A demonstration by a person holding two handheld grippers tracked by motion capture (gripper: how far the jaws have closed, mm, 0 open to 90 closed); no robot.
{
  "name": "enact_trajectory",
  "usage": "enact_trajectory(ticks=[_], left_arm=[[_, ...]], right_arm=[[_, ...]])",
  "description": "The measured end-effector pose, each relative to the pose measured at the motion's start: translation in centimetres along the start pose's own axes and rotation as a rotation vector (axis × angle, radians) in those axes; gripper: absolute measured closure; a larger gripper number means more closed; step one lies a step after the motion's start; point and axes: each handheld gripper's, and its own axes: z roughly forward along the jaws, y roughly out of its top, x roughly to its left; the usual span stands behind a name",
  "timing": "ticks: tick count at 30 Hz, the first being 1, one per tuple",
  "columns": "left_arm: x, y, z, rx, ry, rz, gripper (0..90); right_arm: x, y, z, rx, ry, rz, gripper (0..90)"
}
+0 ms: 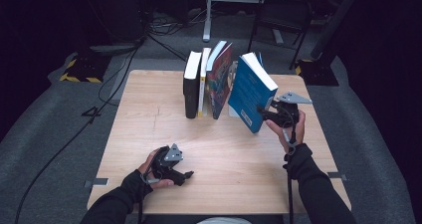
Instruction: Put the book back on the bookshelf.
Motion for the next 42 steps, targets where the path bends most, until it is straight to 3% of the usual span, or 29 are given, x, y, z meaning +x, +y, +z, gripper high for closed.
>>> enact_trajectory(ticks=[4, 6, 7, 9, 10, 14, 18, 42], left_arm=[[0.0, 0.0, 0.0, 0.001, -0.001, 0.000, 14.2], [0.0, 0.0, 0.0, 0.000, -0.001, 0.000, 14.2], [0.0, 0.0, 0.0, 0.000, -0.001, 0.000, 14.2], [0.0, 0.0, 0.0, 0.000, -0.001, 0.000, 14.2], [0.0, 0.0, 0.0, 0.000, -0.001, 0.000, 14.2], [0.0, 0.0, 0.0, 0.001, -0.001, 0.000, 14.2], [0.0, 0.1, 0.1, 0.001, -0.003, 0.004, 14.1], [0.0, 0.1, 0.1, 0.000, -0.001, 0.003, 14.4]], right_arm=[[0.2, -1.5, 1.1, 0.002, -0.008, 0.025, 45.7], [0.5, -1.9, 1.7, 0.018, -0.021, 0.011, 49.2], [0.7, -2.1, 1.9, 0.007, -0.021, 0.002, 55.6], [0.9, -2.2, 2.0, -0.004, -0.022, -0.010, 56.1], [1.2, -2.3, 2.2, -0.009, -0.044, -0.020, 57.6], [1.6, -2.4, 2.5, -0.037, -0.073, 0.017, 59.2], [2.8, -2.6, 2.8, -0.066, -0.149, 0.050, 59.8], [5.3, -0.7, 6.7, -0.088, -0.260, 0.108, 60.1]])
